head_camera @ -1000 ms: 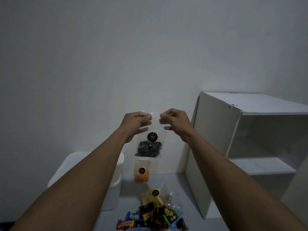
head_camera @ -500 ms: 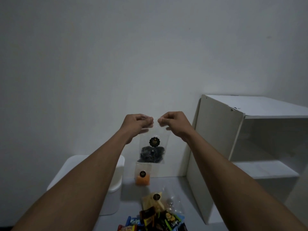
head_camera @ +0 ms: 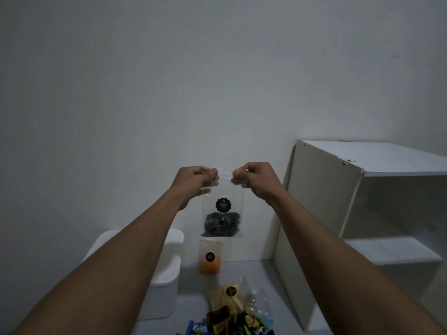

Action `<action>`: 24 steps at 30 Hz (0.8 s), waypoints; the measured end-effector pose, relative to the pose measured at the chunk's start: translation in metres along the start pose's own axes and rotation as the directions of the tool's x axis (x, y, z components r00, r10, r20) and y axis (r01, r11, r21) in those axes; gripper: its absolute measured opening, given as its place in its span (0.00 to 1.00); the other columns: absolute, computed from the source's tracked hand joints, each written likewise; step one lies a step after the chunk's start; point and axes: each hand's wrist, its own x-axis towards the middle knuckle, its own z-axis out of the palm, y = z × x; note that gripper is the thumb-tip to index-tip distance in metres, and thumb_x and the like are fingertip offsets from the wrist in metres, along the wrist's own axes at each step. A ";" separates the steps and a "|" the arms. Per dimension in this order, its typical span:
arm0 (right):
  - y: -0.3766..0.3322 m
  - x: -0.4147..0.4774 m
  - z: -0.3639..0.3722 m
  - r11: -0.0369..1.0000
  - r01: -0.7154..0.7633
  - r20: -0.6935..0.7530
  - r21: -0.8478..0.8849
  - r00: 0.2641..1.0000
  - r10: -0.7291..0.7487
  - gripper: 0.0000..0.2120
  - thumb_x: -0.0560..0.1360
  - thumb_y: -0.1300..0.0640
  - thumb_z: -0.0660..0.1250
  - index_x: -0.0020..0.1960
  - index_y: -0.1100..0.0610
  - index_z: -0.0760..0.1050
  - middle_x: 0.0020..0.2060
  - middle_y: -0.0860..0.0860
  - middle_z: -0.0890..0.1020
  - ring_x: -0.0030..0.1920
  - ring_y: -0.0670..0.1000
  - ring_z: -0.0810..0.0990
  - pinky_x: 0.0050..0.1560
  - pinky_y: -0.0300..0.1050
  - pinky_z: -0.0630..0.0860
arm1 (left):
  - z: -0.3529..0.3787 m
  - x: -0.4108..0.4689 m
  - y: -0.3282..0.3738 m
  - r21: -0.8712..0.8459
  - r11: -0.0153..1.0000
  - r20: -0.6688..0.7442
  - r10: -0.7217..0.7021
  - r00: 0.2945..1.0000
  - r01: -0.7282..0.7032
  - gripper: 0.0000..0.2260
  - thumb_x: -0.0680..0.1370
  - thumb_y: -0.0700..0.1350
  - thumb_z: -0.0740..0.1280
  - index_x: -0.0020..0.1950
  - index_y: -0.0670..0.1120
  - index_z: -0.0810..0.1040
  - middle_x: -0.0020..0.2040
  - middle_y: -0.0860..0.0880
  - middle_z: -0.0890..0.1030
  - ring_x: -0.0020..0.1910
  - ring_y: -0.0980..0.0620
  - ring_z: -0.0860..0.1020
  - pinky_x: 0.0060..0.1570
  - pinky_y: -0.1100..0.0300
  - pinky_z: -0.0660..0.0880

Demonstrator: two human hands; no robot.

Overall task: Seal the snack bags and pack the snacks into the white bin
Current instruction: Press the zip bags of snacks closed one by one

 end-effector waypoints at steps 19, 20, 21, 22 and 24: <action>0.012 0.002 -0.002 0.991 -0.078 0.083 0.109 0.994 0.069 0.05 0.78 0.61 0.68 0.51 0.63 0.79 0.45 0.59 0.86 0.45 0.51 0.86 0.49 0.49 0.82 | 0.006 0.019 -0.007 0.101 0.993 -0.061 0.062 0.996 -0.056 0.04 0.72 0.41 0.76 0.44 0.41 0.84 0.41 0.45 0.86 0.42 0.50 0.83 0.47 0.61 0.79; 0.014 0.003 -0.003 0.992 -0.077 0.083 0.102 0.994 0.068 0.04 0.78 0.62 0.68 0.49 0.62 0.79 0.45 0.59 0.86 0.45 0.51 0.86 0.49 0.48 0.82 | 0.008 0.020 -0.008 0.099 0.994 -0.057 0.059 0.997 -0.053 0.05 0.72 0.41 0.76 0.45 0.41 0.84 0.41 0.45 0.86 0.41 0.51 0.82 0.47 0.61 0.79; 0.015 0.004 -0.004 0.994 -0.066 0.073 0.082 0.996 0.060 0.04 0.78 0.63 0.68 0.46 0.61 0.80 0.44 0.58 0.86 0.44 0.50 0.86 0.48 0.47 0.81 | 0.009 0.020 -0.009 0.091 0.995 -0.050 0.050 0.997 -0.045 0.06 0.73 0.42 0.75 0.46 0.41 0.84 0.42 0.46 0.86 0.41 0.52 0.82 0.47 0.61 0.80; 0.015 0.005 -0.005 0.997 -0.053 0.057 0.059 0.997 0.050 0.04 0.78 0.64 0.68 0.44 0.61 0.80 0.42 0.58 0.86 0.43 0.50 0.86 0.47 0.45 0.81 | 0.009 0.020 -0.011 0.065 0.997 -0.039 0.031 0.999 -0.029 0.06 0.74 0.43 0.74 0.47 0.41 0.84 0.43 0.46 0.87 0.42 0.52 0.82 0.49 0.59 0.80; 0.015 0.008 -0.007 0.999 -0.035 0.025 0.023 0.999 0.035 0.06 0.77 0.64 0.69 0.41 0.60 0.80 0.40 0.56 0.86 0.41 0.50 0.85 0.46 0.44 0.81 | 0.010 0.020 -0.013 -0.025 0.999 -0.008 -0.026 1.000 0.026 0.07 0.77 0.44 0.72 0.50 0.40 0.84 0.46 0.45 0.86 0.44 0.52 0.82 0.52 0.55 0.80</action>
